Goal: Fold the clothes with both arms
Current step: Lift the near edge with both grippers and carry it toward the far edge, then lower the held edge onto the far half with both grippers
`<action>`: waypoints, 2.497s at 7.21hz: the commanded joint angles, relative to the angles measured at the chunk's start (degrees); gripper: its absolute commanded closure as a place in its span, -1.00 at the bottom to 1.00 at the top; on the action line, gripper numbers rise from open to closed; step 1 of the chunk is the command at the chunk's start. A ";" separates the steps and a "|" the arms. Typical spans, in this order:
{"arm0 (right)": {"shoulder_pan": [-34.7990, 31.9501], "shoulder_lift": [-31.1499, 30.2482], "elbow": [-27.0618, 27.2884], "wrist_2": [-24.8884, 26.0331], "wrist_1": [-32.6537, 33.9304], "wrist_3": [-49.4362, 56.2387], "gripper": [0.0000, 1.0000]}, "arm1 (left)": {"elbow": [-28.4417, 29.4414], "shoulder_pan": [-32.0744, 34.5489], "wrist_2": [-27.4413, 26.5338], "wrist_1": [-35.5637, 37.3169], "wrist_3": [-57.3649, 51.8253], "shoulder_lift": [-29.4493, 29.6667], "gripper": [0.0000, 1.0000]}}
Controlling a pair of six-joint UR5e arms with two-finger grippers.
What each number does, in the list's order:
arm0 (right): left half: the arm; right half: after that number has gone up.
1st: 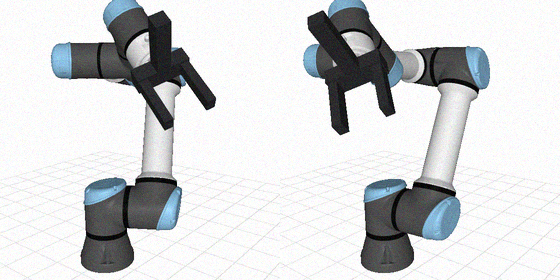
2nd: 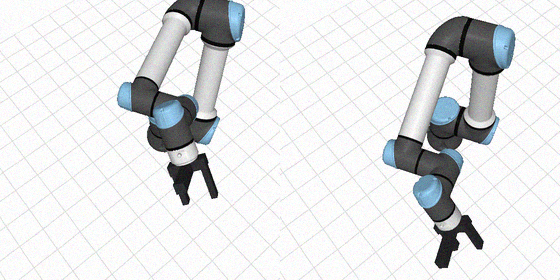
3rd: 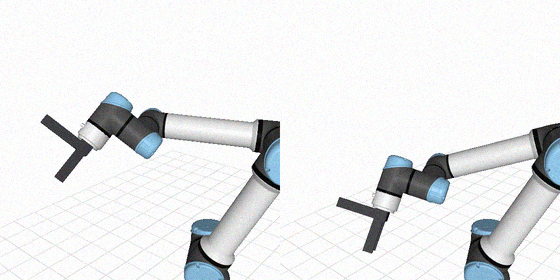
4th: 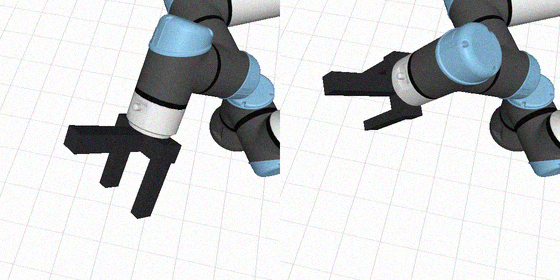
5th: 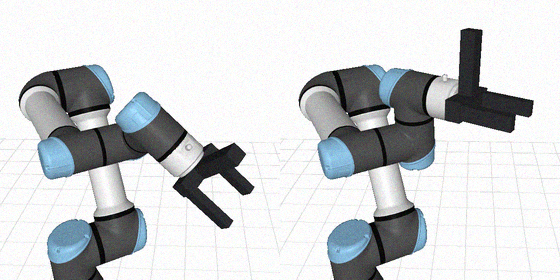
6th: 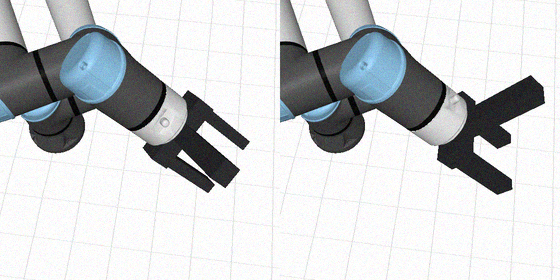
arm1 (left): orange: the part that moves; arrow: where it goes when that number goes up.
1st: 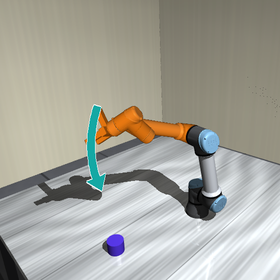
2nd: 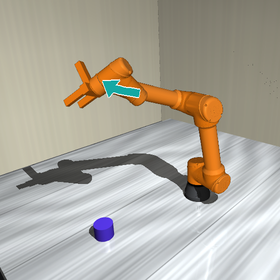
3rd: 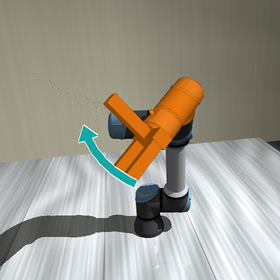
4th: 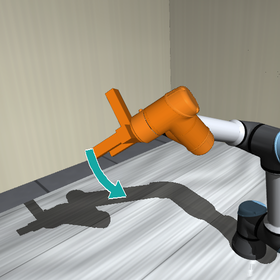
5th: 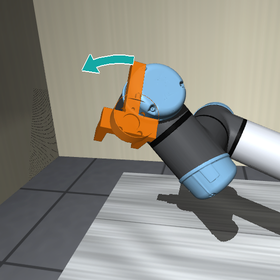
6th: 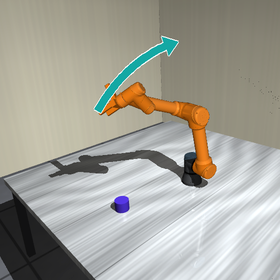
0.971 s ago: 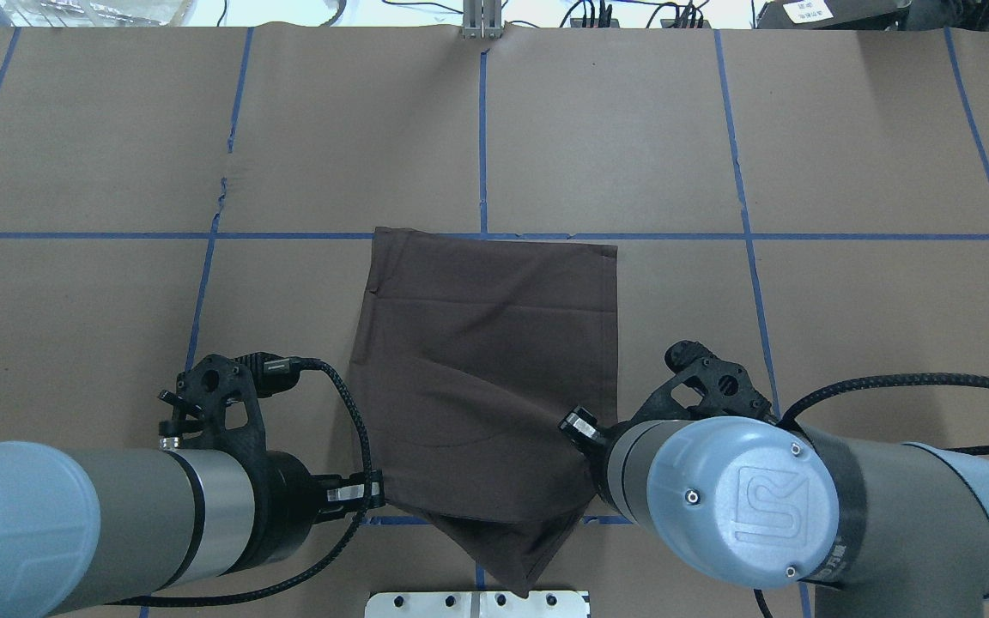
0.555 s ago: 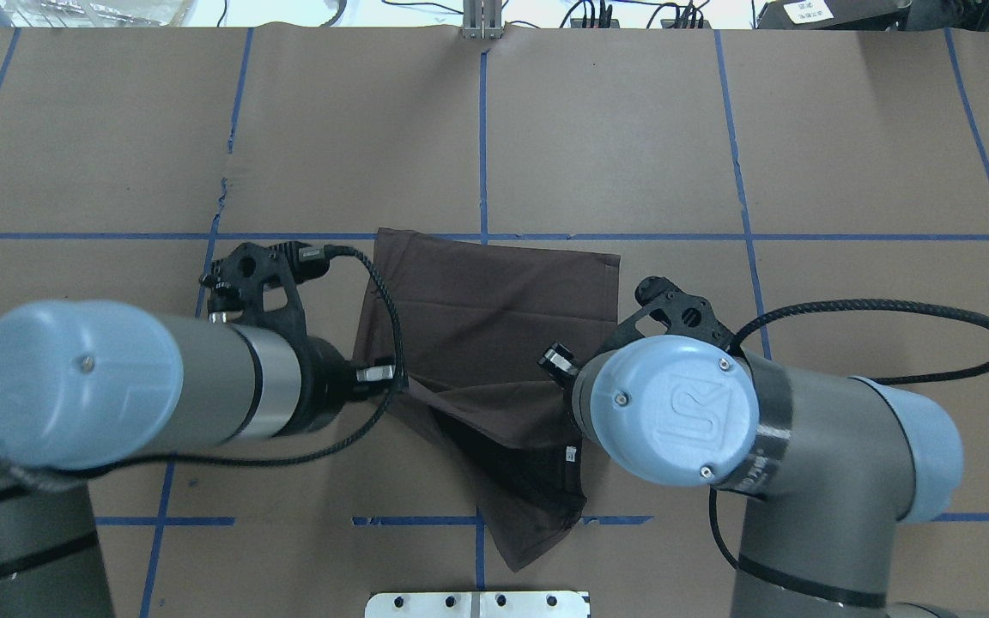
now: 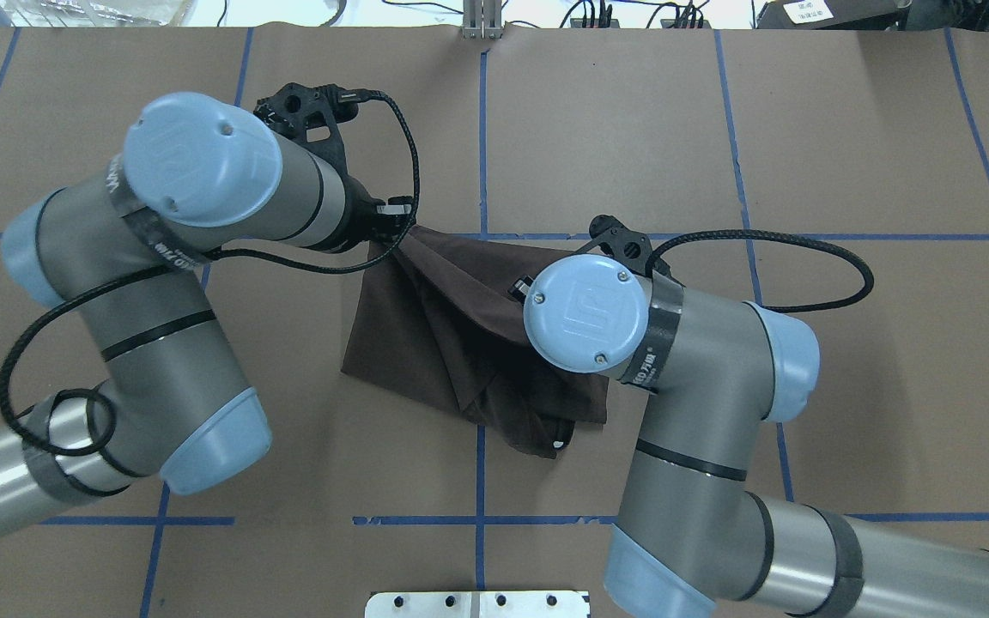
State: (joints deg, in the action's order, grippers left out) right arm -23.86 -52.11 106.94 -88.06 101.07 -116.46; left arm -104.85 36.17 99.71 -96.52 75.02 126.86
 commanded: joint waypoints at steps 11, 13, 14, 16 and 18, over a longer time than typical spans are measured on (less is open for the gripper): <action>-9.89 6.15 -17.41 -9.58 -12.21 26.63 -1.00 | 18.90 3.46 0.05 -17.91 -14.63 -0.02 -1.00; -2.73 -1.37 -4.88 -8.80 -12.30 28.82 -1.00 | 18.89 3.38 0.05 -18.00 -14.37 -0.12 -1.00; 0.45 -4.12 -2.90 -7.57 -12.47 29.35 -1.00 | 18.80 3.46 0.05 -18.09 -14.28 -0.21 -1.00; 2.15 -6.59 -2.62 -6.42 -13.18 39.49 -1.00 | 18.45 3.47 0.05 -18.53 -14.11 -0.47 -1.00; 1.10 -6.78 -2.79 -6.16 -13.18 45.94 -1.00 | 18.19 3.47 -0.04 -18.53 -13.67 -0.56 -1.00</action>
State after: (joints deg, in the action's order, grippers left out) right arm -22.36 -58.54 104.14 -94.39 87.95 -74.59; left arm -86.47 39.64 99.70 -115.03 61.04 126.39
